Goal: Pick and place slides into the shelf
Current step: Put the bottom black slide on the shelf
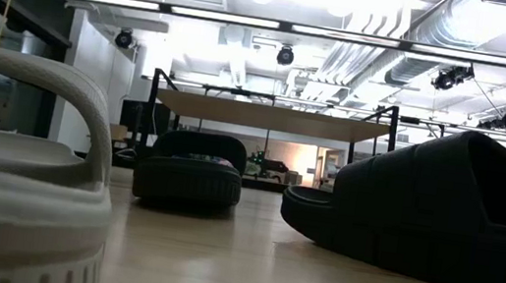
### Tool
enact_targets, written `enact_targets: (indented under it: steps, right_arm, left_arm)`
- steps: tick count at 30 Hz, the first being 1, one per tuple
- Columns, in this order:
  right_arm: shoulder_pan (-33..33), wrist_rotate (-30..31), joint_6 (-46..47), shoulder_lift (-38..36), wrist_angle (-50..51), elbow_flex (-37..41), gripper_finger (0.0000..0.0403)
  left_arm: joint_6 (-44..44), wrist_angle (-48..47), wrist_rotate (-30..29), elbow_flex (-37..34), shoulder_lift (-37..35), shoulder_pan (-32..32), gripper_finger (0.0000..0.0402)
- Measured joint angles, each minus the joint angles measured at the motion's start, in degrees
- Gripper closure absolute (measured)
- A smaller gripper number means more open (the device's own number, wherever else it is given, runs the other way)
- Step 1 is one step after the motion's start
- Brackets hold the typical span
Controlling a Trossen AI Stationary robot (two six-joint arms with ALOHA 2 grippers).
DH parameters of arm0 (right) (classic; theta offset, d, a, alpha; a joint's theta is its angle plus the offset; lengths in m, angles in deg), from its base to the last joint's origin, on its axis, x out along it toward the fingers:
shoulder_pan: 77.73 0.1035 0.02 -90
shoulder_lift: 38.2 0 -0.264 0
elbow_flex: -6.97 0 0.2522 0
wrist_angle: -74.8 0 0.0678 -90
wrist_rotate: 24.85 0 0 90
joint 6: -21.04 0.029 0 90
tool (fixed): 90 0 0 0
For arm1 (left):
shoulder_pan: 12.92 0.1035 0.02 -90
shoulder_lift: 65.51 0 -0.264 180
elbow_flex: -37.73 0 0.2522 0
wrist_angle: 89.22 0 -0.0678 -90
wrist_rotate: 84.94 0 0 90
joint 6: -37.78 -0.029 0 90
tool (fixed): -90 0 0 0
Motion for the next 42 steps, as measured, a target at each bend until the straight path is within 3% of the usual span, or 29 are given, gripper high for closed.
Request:
enact_targets:
  steps: [7,23,28,42]
  right_arm:
    - [-0.59,3.54,-1.83,1.38,0.0,0.0,0.0222]
    - [-4.04,1.58,-3.89,1.38,-0.24,0.0,0.0221]
    - [-4.12,1.18,-3.61,4.73,-1.19,0.04,0.0221]
    - [-4.4,5.92,-4.09,6.74,-4.93,0.0,0.0222]
  left_arm:
    - [-0.19,0.0,-0.01,0.0,0.0,0.0,0.0401]
    - [-0.27,-1.73,-0.01,0.0,-0.02,0.0,0.0401]
    - [-0.27,-1.6,-0.01,0.0,-0.02,0.01,0.0401]
    - [-0.3,-1.6,-1.05,0.0,0.0,0.02,0.0401]
